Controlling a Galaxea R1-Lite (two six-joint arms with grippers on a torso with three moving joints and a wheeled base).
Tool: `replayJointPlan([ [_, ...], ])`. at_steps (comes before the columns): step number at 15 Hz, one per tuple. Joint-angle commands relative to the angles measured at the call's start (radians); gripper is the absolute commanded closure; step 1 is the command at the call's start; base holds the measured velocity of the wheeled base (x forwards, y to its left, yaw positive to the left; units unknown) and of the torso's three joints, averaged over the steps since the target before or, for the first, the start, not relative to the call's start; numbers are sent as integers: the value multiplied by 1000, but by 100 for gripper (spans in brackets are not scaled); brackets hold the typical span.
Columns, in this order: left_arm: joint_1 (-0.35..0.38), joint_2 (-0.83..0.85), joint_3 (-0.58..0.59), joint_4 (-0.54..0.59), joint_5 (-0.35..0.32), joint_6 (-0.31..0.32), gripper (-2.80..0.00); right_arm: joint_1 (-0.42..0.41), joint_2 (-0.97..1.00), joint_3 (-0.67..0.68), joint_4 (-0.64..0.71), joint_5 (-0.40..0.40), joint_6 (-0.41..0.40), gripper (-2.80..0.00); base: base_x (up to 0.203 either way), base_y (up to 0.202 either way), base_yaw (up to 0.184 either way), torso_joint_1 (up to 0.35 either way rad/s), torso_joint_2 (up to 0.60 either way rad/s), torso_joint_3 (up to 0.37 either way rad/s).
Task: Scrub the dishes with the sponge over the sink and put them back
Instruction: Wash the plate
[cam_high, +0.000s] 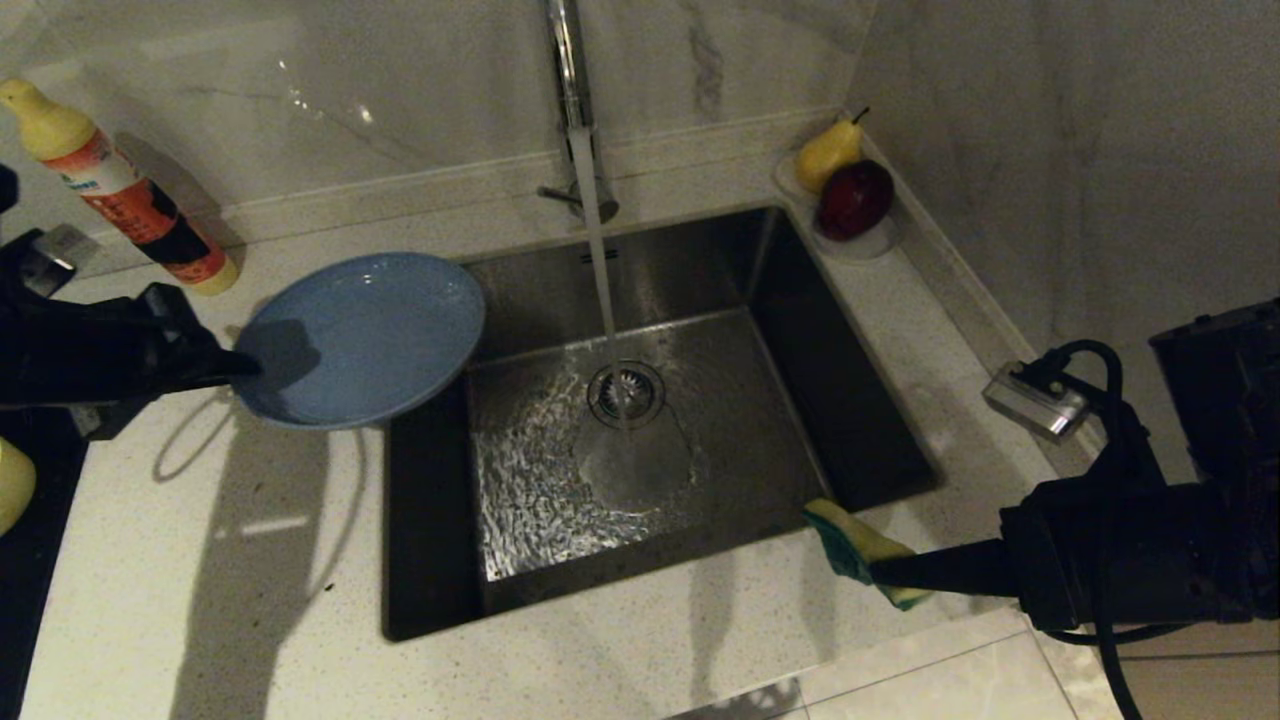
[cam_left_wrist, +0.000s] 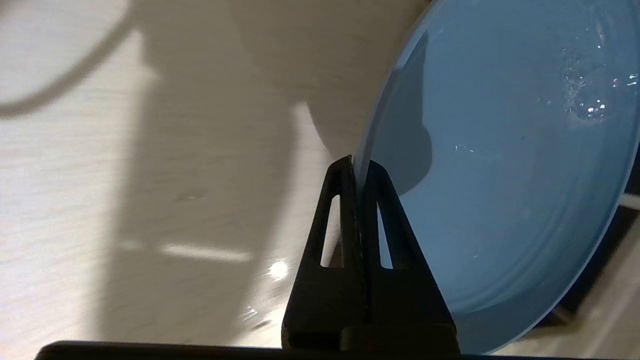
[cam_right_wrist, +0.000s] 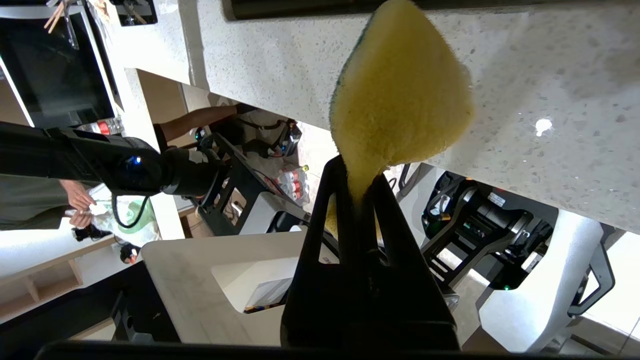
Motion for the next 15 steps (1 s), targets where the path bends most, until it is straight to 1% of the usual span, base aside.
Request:
replayJointPlan([
  [1, -152, 59, 3, -90, 100, -58, 0, -7, 3, 1, 1, 3, 2, 0, 0, 0, 0, 0, 0, 0],
  [4, -308, 110, -13, -125, 171, -73, 0, -11, 2, 2, -1, 3, -4, 0, 0, 0, 0, 0, 0, 0],
  [6, -383, 142, -27, -164, 193, -89, 0, -11, 2, 5, -12, 3, -4, 0, 0, 0, 0, 0, 0, 0],
  [8, -433, 156, -23, -214, 197, -107, 0, -12, -8, 5, -14, 3, -4, 0, 0, 0, 0, 0, 0, 0],
  [12, -507, 180, -27, -251, 205, -115, 0, -17, -21, 14, -12, 3, -4, 0, 0, 0, 0, 0, 0, 0],
  [13, -530, 190, -29, -264, 223, -119, 0, -17, -22, 13, -12, 3, -4, 0, 0, 0, 0, 0, 0, 0],
  [15, -580, 213, -30, -297, 294, -121, 0, -17, -28, 14, -12, 3, -4, 0, 0, 0, 0, 0, 0, 0],
])
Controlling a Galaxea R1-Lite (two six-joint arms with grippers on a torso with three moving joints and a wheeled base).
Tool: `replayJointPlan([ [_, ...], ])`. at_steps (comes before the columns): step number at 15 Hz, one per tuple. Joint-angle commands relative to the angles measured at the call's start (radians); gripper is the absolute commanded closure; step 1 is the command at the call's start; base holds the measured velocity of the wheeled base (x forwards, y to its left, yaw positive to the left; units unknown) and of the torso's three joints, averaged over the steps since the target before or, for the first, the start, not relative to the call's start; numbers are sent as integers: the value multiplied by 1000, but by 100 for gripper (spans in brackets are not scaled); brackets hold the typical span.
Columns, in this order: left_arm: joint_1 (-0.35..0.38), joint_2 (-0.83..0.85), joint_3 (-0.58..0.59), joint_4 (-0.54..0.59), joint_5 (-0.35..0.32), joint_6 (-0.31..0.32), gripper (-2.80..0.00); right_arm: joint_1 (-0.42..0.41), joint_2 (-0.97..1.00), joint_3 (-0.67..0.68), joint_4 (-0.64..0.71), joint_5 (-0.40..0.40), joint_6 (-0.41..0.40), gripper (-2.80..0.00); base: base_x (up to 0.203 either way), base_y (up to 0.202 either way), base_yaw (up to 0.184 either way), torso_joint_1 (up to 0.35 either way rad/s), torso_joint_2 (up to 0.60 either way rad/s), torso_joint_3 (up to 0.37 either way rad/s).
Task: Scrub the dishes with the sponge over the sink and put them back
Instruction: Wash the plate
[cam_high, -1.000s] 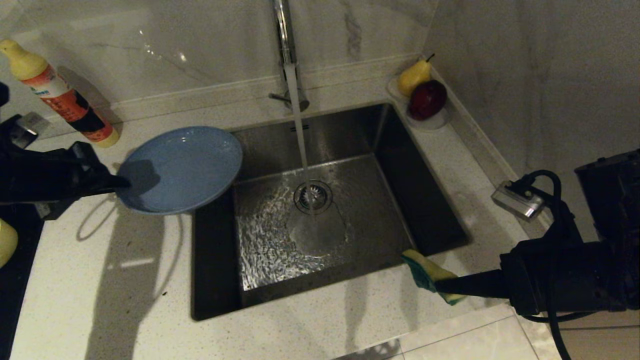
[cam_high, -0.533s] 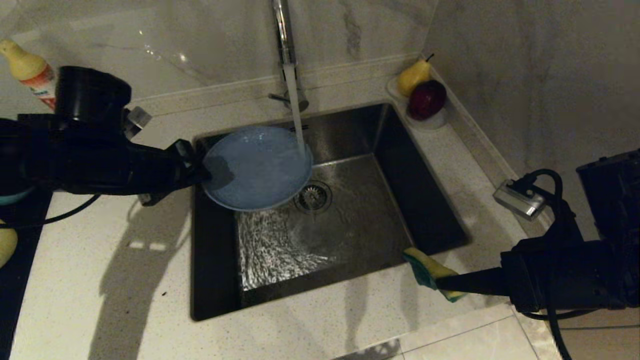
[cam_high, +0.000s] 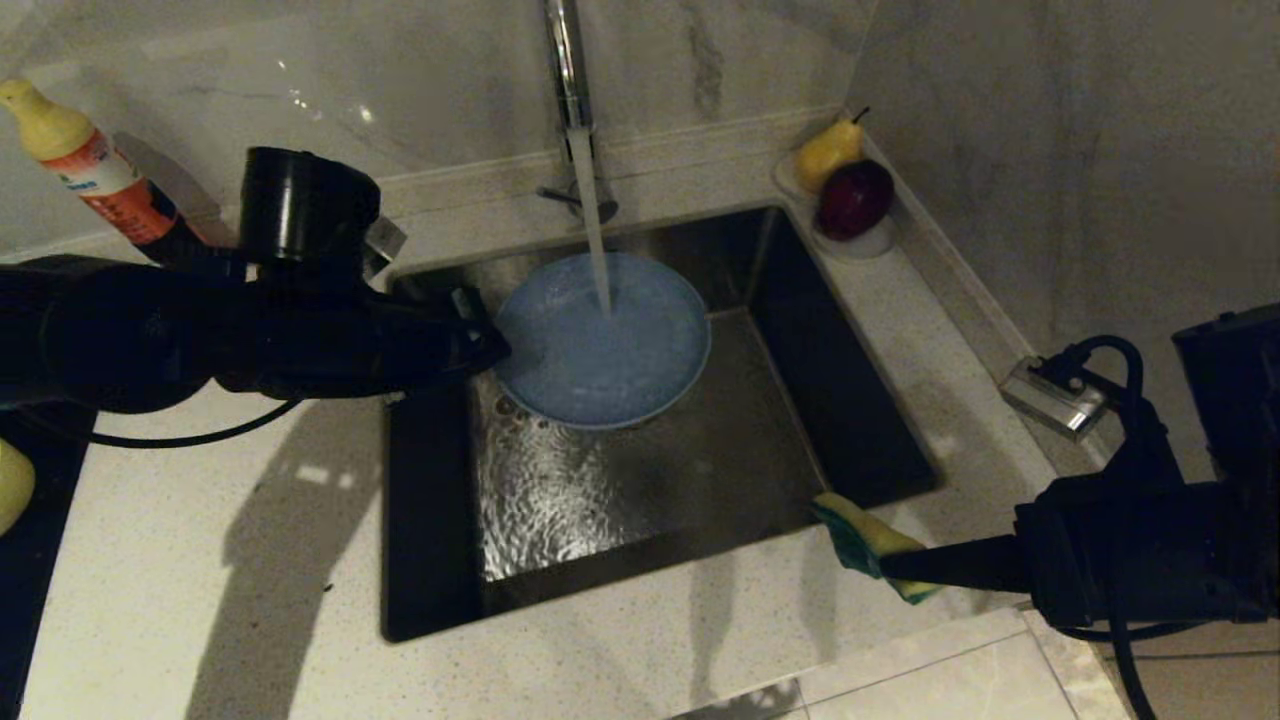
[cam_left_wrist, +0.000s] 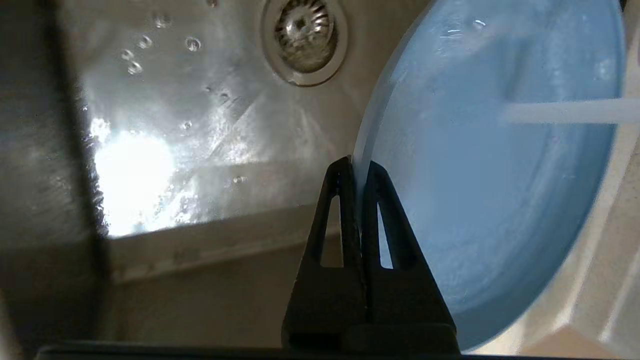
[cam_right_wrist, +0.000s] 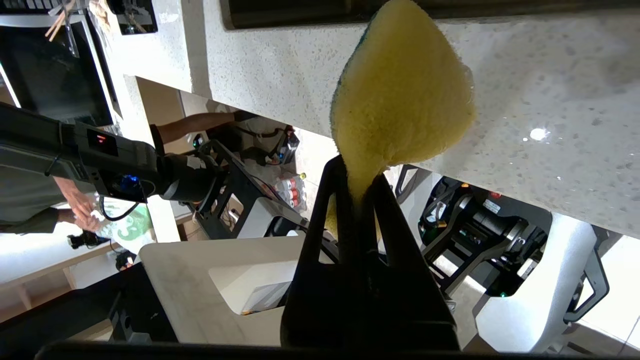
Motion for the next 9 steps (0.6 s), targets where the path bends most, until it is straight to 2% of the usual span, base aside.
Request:
replayJointPlan([
  [1, -48, 29, -1, -20, 56, -6, 0, 1, -8, -1, 1, 3, 2, 0, 0, 0, 0, 0, 0, 0],
  [6, -59, 40, 2, -21, 56, -12, 0, 1, -6, -1, 1, 3, 2, 0, 0, 0, 0, 0, 0, 0],
  [9, -70, 51, 0, -67, 58, -46, 0, 1, -8, -1, 1, 3, 2, 0, 0, 0, 0, 0, 0, 0],
])
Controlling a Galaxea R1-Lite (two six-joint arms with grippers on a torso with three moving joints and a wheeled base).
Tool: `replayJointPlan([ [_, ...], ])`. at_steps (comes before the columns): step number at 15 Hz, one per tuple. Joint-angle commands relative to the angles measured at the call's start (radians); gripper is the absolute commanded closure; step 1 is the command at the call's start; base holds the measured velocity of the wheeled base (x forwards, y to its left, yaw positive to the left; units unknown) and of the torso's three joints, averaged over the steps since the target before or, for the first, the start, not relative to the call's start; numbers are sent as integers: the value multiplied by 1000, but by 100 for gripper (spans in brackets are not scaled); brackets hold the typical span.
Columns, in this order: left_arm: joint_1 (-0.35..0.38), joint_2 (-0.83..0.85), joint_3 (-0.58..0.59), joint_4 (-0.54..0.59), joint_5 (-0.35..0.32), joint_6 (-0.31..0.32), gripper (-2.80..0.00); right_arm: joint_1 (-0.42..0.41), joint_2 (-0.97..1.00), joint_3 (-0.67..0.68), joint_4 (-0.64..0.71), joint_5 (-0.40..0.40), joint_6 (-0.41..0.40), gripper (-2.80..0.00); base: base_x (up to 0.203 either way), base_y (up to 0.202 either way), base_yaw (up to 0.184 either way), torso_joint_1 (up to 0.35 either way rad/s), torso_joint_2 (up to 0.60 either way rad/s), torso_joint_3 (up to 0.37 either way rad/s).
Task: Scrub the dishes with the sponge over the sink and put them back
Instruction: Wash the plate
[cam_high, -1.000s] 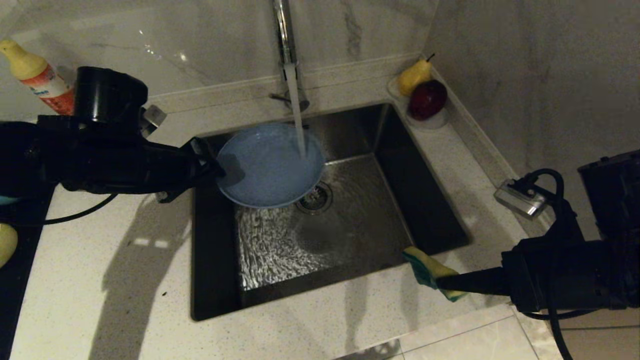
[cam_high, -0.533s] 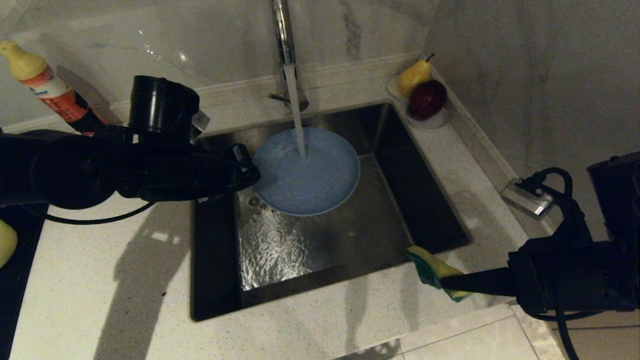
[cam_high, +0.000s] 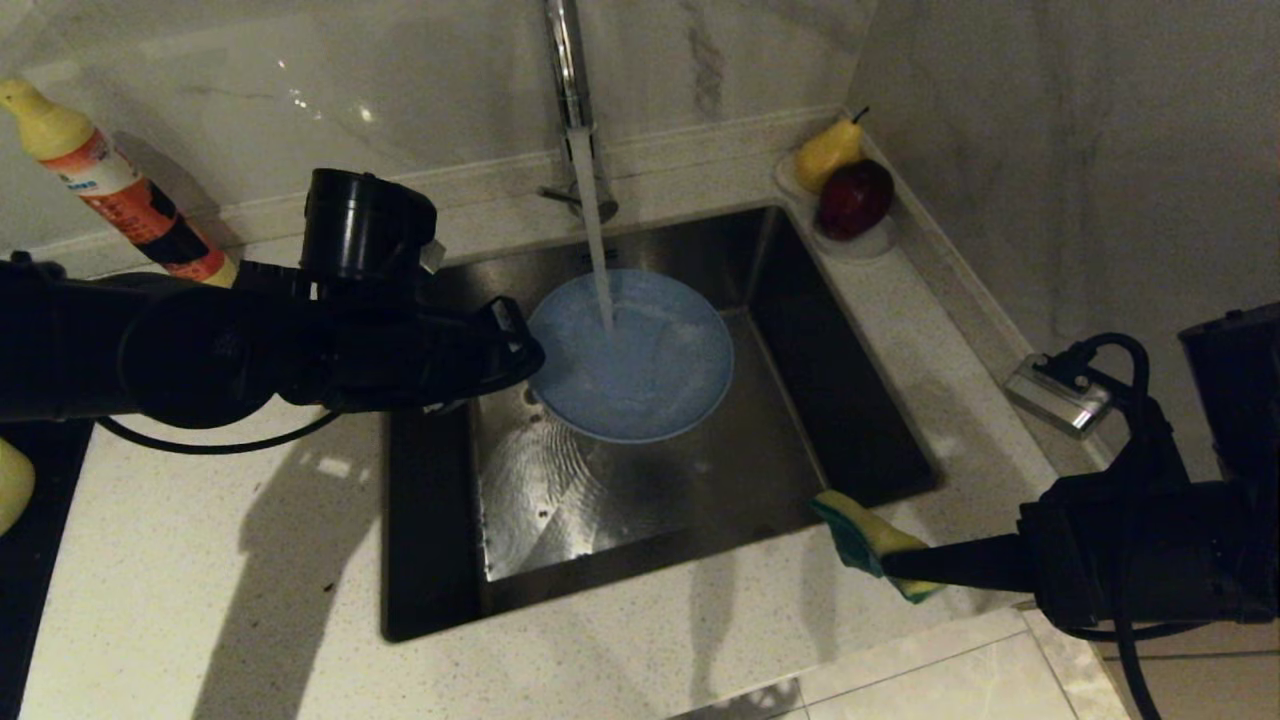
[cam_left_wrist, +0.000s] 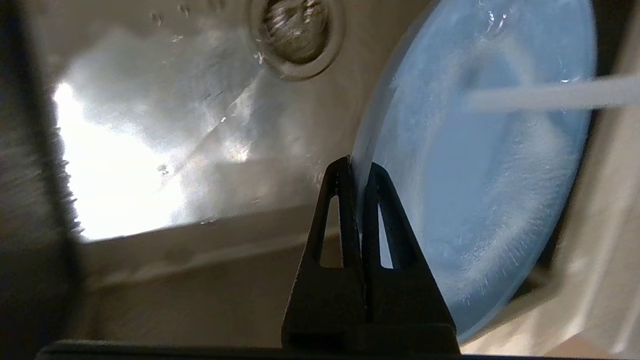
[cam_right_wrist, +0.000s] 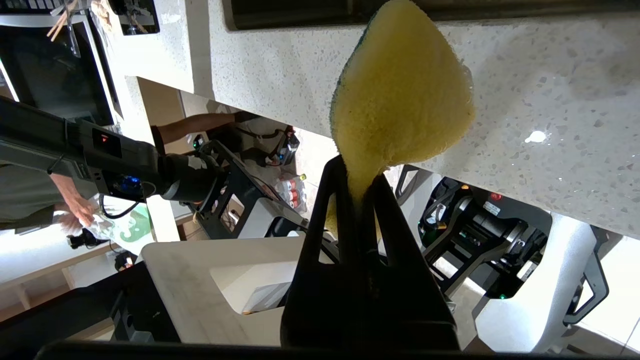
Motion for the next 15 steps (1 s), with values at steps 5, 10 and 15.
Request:
replayJointPlan([
  [5, 29, -67, 12, -4, 18, -4, 0, -4, -3, -3, 0, 3, 2, 0, 0, 0, 0, 0, 0, 0],
  [10, 106, -168, 47, -6, 180, 199, 0, -4, -9, -3, 2, 3, 2, 0, 0, 0, 0, 0, 0, 0],
  [15, 166, -250, 168, -138, 231, 420, 0, -4, -3, -3, 1, 3, 2, 0, 0, 0, 0, 0, 0, 0],
])
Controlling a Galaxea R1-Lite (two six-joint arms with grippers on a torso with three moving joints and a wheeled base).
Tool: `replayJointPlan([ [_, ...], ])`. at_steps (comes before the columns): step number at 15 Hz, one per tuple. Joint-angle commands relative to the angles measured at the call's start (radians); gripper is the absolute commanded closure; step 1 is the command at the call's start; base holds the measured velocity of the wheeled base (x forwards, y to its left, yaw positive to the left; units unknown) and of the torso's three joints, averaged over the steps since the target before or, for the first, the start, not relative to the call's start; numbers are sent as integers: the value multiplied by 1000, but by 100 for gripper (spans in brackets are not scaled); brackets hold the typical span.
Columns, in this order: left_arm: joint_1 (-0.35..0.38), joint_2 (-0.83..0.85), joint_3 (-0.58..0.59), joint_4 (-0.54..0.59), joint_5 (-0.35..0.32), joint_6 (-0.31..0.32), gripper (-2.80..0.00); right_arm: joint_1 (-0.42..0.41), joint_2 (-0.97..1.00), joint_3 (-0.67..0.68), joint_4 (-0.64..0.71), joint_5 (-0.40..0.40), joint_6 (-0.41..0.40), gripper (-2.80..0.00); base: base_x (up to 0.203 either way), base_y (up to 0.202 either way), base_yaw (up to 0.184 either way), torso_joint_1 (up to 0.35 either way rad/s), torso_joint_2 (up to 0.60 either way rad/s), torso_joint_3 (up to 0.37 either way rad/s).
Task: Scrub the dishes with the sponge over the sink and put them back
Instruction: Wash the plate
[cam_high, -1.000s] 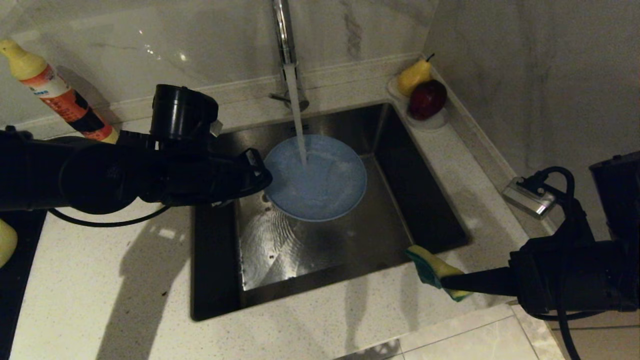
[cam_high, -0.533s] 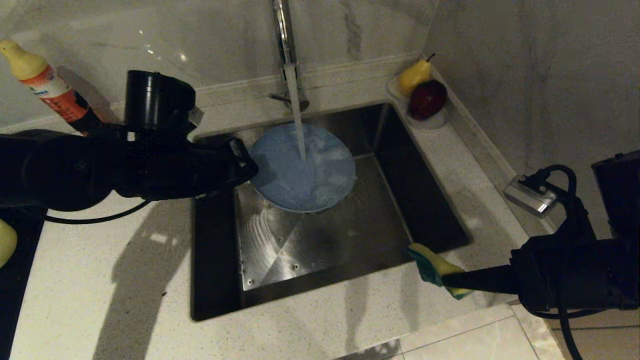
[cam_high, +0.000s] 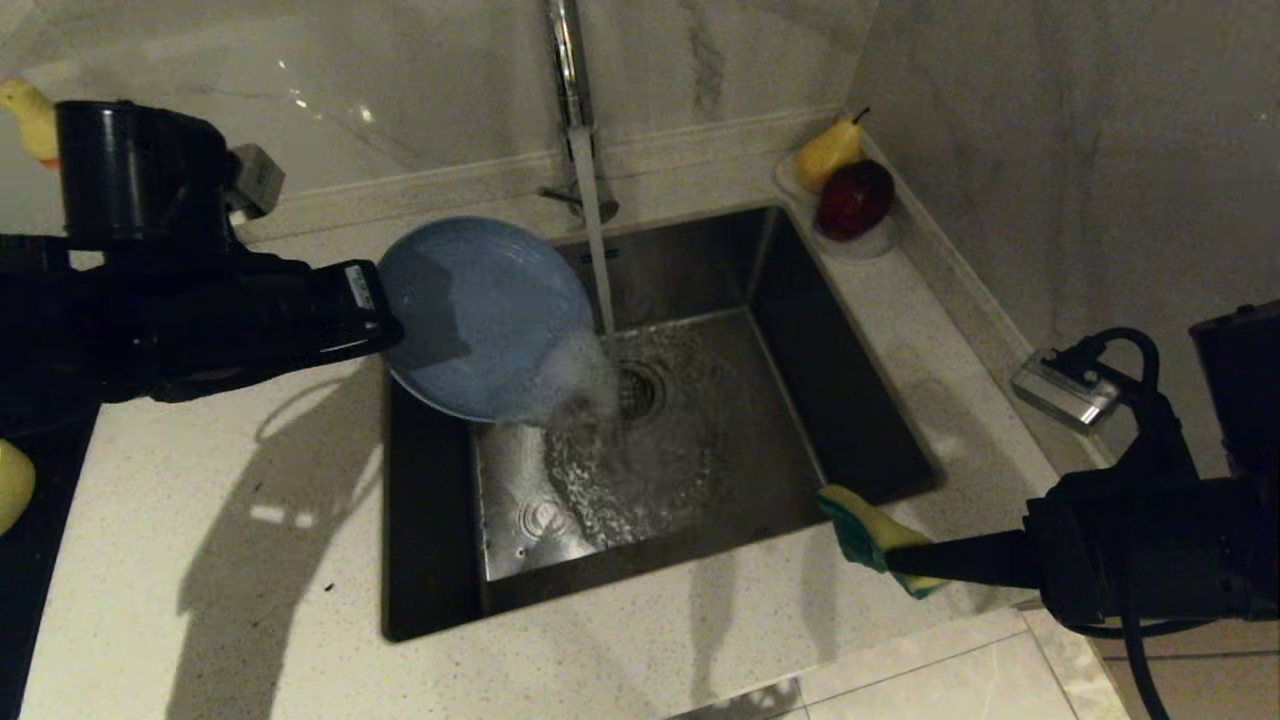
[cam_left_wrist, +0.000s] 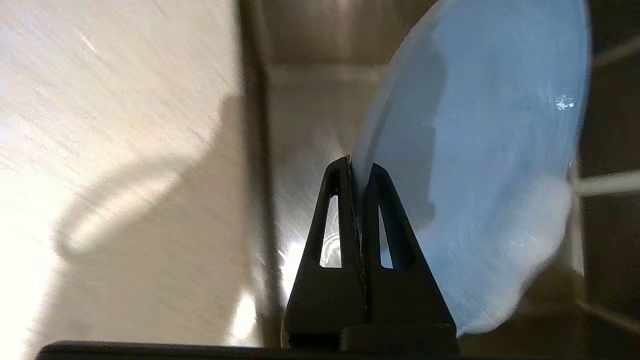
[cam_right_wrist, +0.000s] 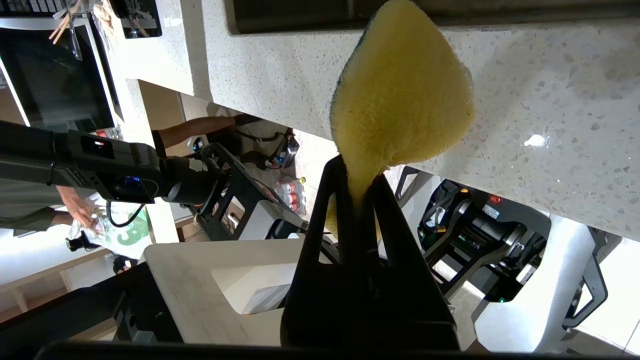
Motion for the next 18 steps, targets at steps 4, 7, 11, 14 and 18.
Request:
replayJointPlan([
  [4, 21, -37, 113, -306, 91, 269, 0, 0, 6, 0, 7, 3, 4, 0, 0, 0, 0, 0, 0, 0],
  [7, 21, -44, 168, -455, 102, 394, 0, 0, 15, -9, 12, 0, 4, 0, 0, 0, 0, 0, 0, 0],
  [11, 20, -79, 264, -654, 104, 547, 0, 3, 18, -9, 10, 1, 4, 0, 0, 0, 0, 0, 0, 0],
  [14, 20, -123, 263, -554, 106, 519, 0, 5, -4, -8, 15, 1, 5, 0, 0, 0, 0, 0, 0, 0],
  [18, 20, -198, 168, -75, 58, 231, 0, 11, -40, -3, 16, 3, 12, 0, 0, 0, 0, 0, 0, 0],
])
